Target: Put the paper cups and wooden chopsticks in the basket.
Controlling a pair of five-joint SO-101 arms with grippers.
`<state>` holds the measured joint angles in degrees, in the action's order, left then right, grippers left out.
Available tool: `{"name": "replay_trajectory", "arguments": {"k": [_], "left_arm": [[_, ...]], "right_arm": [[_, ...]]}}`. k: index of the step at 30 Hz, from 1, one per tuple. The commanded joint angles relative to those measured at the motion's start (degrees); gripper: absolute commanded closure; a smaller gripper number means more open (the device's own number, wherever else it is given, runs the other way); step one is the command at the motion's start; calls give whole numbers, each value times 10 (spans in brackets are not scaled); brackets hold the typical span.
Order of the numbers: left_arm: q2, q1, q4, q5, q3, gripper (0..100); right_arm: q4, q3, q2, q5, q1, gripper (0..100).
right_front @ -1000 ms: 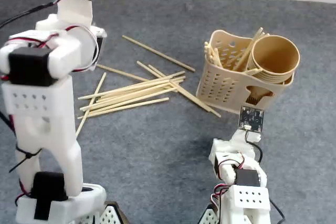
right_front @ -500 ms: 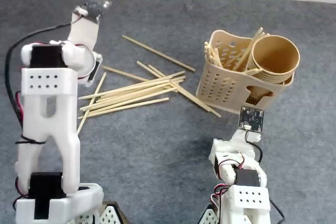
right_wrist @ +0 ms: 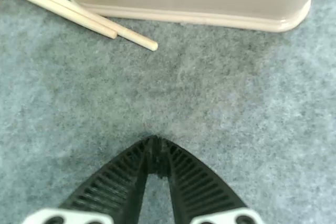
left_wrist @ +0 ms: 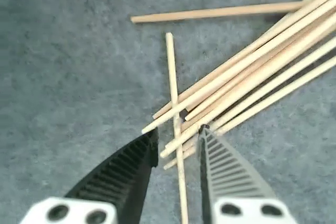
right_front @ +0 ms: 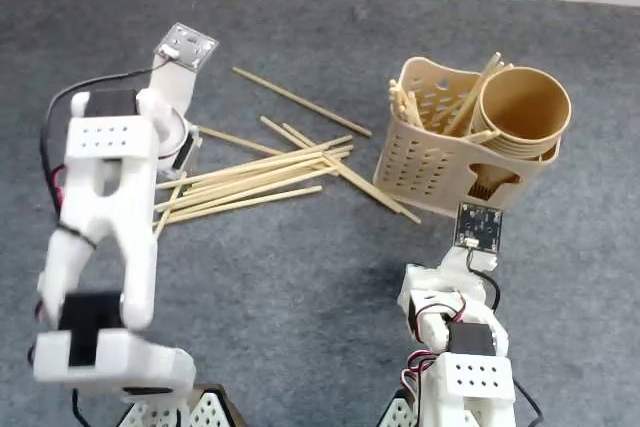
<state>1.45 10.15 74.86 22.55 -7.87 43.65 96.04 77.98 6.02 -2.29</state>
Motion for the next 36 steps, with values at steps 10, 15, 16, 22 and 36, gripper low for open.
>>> {"name": "replay_trajectory", "arguments": {"k": [10,15,16,22,36], "left_arm": [[-255,43,-4,4,233,862],[-296,40,-4,3,276,862],[-301,40,-4,3,281,862],[-308,35,-4,3,287,862],[-311,0,-5,2,269,862]], "right_arm": [[-11,54,7,4,-3,992],[-11,54,7,4,-3,992],[-11,54,7,4,-3,992],[-11,54,7,4,-3,992],[-11,54,7,4,-3,992]]}}
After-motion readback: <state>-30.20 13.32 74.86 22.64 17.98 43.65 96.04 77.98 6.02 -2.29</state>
